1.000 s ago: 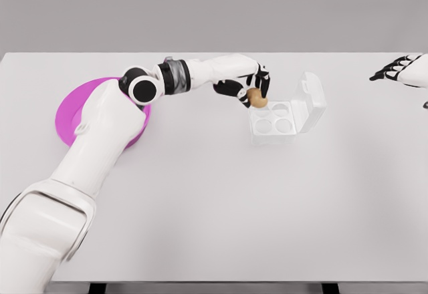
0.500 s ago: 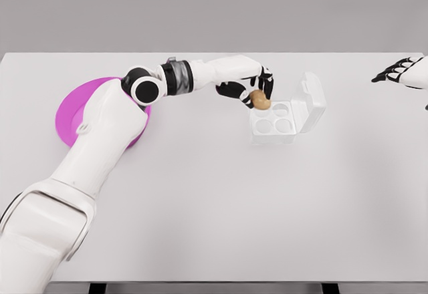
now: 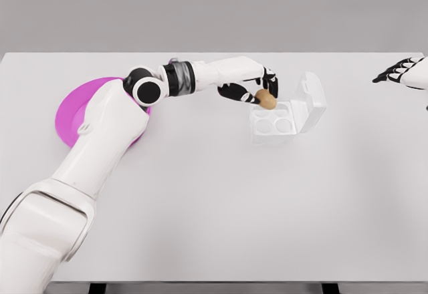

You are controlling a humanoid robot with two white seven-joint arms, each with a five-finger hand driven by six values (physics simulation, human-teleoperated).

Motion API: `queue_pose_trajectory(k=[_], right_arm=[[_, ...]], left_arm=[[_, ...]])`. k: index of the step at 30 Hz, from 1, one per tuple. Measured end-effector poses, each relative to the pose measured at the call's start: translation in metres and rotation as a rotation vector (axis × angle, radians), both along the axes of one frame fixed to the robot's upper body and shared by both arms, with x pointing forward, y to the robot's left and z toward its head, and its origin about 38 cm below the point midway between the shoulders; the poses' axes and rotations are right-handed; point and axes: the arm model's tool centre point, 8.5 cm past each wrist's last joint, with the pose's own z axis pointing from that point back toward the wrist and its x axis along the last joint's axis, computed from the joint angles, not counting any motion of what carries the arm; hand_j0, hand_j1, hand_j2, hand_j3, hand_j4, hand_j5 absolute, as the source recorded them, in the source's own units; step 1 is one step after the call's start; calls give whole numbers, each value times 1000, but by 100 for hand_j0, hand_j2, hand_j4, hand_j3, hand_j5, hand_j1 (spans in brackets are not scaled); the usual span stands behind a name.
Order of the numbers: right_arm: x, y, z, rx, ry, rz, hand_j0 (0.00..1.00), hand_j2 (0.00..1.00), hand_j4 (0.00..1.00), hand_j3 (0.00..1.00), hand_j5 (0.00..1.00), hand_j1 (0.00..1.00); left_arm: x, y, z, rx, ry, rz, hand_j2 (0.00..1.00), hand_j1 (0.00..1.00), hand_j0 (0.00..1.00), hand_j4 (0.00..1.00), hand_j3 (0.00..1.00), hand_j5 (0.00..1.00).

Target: Pack egg into the box and close the box lid

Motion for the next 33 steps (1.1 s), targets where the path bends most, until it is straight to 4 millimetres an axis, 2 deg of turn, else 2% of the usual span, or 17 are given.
queue_pose_trajectory(k=[3, 5, 16, 20, 25, 30, 33], right_arm=[[0, 0, 0, 0, 0, 0, 100, 100, 100, 100, 100, 100], [0, 0, 0, 0, 0, 1, 100, 100, 100, 100, 100, 100], [0, 5, 1, 3, -3, 15, 100, 100, 100, 100, 100, 100], [-1, 20, 4, 10, -12, 60, 100, 100, 100, 100, 100, 100], [-4, 38, 7, 20, -16, 117, 100, 100, 100, 100, 100, 100], [-8, 45, 7, 19, -13, 145, 100, 100, 100, 100, 100, 100], [-11, 54, 6, 22, -9, 175, 100, 100, 100, 100, 100, 100]], left_arm=[[0, -1, 0, 1, 0, -2, 58, 58, 58, 58, 58, 58], [-1, -1, 0, 1, 0, -3, 63, 63, 63, 63, 63, 63], [-3, -2, -2, 0, -1, -8, 69, 69, 69, 69, 69, 69], [-6, -5, 9, -28, -30, -20, 78, 78, 78, 78, 78, 78], [-10, -7, 31, -114, -51, -38, 82, 82, 82, 82, 82, 82], [-16, 2, 35, -212, -32, -34, 87, 87, 87, 87, 87, 87], [-20, 28, 41, -271, -46, -15, 89, 89, 89, 89, 89, 89]])
